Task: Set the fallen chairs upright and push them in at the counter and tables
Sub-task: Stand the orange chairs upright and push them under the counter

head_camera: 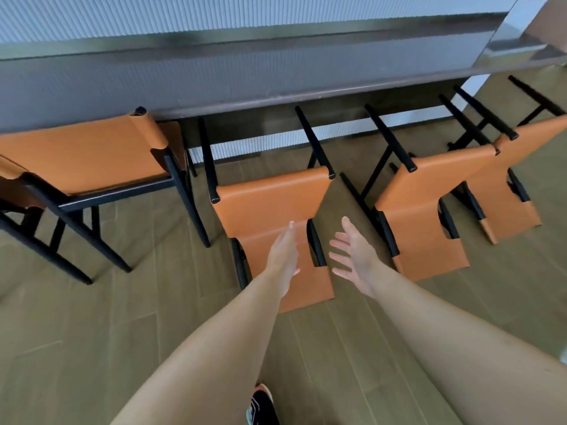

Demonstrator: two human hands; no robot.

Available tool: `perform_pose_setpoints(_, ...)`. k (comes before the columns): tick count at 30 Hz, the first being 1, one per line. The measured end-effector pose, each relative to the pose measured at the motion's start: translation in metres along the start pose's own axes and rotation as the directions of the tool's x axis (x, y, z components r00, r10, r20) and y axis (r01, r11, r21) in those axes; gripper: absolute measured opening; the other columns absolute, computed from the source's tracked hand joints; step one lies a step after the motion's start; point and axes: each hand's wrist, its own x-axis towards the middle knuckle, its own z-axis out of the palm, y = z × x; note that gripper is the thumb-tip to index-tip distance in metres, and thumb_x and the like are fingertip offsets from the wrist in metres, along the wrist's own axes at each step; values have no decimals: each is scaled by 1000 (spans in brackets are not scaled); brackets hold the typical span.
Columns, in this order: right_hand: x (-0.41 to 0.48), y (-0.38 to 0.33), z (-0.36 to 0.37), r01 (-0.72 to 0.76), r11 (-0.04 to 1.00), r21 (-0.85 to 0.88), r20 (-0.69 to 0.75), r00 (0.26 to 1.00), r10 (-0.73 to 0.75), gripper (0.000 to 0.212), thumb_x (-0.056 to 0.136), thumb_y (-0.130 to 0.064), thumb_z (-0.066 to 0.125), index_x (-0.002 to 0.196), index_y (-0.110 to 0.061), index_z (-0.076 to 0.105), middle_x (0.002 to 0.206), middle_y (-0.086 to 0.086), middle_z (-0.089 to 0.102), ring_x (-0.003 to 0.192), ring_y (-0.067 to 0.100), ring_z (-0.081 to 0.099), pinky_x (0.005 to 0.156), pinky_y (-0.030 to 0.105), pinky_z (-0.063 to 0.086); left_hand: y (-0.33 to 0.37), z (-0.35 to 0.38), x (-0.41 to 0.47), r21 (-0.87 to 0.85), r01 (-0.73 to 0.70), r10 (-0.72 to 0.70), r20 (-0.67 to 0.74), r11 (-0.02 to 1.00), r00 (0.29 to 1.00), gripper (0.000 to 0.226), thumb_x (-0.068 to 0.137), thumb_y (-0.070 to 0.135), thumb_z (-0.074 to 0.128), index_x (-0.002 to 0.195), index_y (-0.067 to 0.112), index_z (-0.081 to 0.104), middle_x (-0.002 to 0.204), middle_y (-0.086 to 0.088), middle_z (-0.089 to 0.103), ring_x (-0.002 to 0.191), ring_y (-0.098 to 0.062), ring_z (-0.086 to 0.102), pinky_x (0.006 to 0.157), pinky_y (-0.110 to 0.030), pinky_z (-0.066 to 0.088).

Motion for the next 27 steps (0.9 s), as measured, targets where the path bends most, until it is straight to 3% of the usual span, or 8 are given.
perform_pose_setpoints(8,72,-3,-1,-58,994,-92,130,989,70,69,86,-70,42,137,-24,46,133,-3,53,110,16,52,91,41,45,2,22,30,-117,14,-29,-129,993,991,60,91,60,42,141,28,40,134,0,51,112,-19,53,90,-40,46)
perform_pose_setpoints(14,160,51,-4,-134,969,-206,250,950,184,64,88,-67,41,135,-23,48,133,-6,54,110,13,54,90,38,47,-43,36,95,-141,48,-87,-284,989,955,57,88,61,47,137,32,45,124,7,57,101,-10,58,88,-37,50)
perform_pose_setpoints(19,242,146,-9,-228,949,-219,237,931,278,56,90,-62,41,129,-23,52,132,-4,55,108,15,56,85,39,48,-135,39,177,-113,-6,-38,-379,994,925,42,89,49,50,130,36,53,110,12,64,93,-4,61,74,-29,52)
perform_pose_setpoints(23,331,236,-20,-288,942,-171,187,929,318,56,90,-61,43,126,-20,55,131,-3,55,109,17,55,84,41,47,-239,37,261,-96,10,-47,-394,995,918,14,89,42,52,99,41,62,85,10,64,77,-9,61,76,-34,52)
perform_pose_setpoints(25,378,288,-23,-320,939,-130,164,927,338,60,89,-63,44,127,-19,55,129,-2,56,109,17,55,83,41,46,-295,35,308,-138,30,-83,-399,990,913,8,88,42,55,94,40,60,88,10,66,81,-8,62,80,-37,52)
perform_pose_setpoints(27,419,336,-25,-344,935,-84,151,924,353,61,88,-63,46,126,-17,55,127,-2,56,109,18,55,86,43,46,-346,33,352,-198,46,-122,-393,979,911,16,88,42,57,102,34,60,93,8,67,86,-9,62,83,-38,52)
